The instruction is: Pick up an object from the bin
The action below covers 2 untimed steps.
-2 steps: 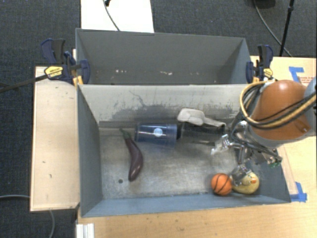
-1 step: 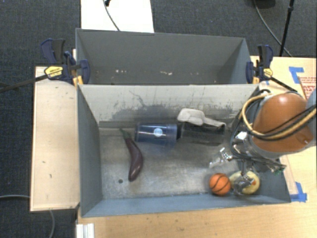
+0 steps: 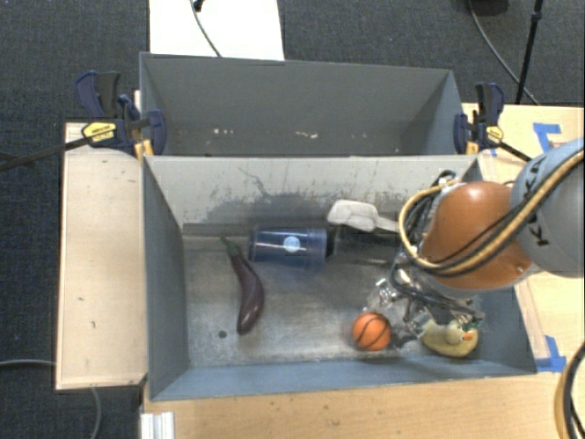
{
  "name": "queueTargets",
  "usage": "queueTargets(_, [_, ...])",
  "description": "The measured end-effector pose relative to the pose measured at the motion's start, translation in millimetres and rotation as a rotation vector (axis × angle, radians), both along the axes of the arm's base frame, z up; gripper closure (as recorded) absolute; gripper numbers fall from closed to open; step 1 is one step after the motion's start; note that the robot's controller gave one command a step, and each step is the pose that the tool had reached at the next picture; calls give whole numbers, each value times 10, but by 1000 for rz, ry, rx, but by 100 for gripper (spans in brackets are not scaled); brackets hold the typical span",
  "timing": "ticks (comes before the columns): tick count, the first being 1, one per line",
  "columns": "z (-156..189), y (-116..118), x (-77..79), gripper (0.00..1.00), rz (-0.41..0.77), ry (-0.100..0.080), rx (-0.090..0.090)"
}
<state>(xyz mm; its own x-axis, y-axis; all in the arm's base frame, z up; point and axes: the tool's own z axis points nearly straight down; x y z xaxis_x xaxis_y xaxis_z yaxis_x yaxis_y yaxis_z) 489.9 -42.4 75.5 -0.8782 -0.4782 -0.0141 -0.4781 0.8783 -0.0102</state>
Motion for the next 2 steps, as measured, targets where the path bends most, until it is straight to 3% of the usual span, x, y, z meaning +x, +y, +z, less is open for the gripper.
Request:
queueTargets(1, [0,0,0,100,1,0,0])
queueTargets(2, [444,103,48,100,-61,21,4])
